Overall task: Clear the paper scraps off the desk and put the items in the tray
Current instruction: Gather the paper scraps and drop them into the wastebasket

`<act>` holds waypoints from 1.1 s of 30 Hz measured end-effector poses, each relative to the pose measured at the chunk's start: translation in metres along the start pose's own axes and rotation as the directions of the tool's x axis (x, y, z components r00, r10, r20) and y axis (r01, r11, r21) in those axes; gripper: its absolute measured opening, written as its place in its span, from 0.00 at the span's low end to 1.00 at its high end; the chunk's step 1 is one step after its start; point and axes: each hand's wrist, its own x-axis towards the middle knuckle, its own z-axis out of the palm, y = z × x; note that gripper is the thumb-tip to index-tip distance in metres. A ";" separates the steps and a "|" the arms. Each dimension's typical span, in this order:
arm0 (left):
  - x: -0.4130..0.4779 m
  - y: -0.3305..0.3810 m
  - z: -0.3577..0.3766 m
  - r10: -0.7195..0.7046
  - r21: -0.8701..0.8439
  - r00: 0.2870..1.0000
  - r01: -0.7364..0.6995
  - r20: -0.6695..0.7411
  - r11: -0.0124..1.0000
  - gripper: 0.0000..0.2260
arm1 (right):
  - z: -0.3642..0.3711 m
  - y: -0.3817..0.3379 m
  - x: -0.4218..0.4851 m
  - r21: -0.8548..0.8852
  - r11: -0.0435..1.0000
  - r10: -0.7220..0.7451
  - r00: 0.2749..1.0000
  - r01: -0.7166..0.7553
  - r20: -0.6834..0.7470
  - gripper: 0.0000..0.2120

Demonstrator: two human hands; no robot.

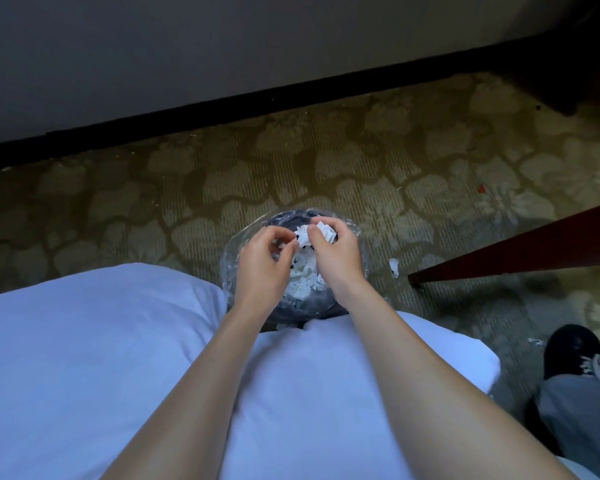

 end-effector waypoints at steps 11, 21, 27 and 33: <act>0.002 -0.006 0.002 -0.055 0.028 0.998 0.055 0.019 0.998 0.04 | -0.006 0.008 0.006 0.034 0.999 0.029 0.999 -0.030 0.022 0.14; 0.001 -0.004 0.002 -0.055 0.029 0.998 0.054 0.038 0.998 0.04 | -0.010 0.010 0.007 0.062 0.998 -0.001 0.999 -0.003 0.054 0.16; 0.002 -0.006 0.003 -0.038 0.065 0.999 0.036 0.036 0.997 0.03 | -0.012 0.015 0.009 0.065 0.998 -0.012 0.999 0.009 0.045 0.15; -0.005 -0.004 0.000 -0.047 0.143 0.997 0.038 0.064 0.989 0.06 | -0.020 0.012 -0.009 0.047 0.999 -0.008 1.000 0.008 0.015 0.13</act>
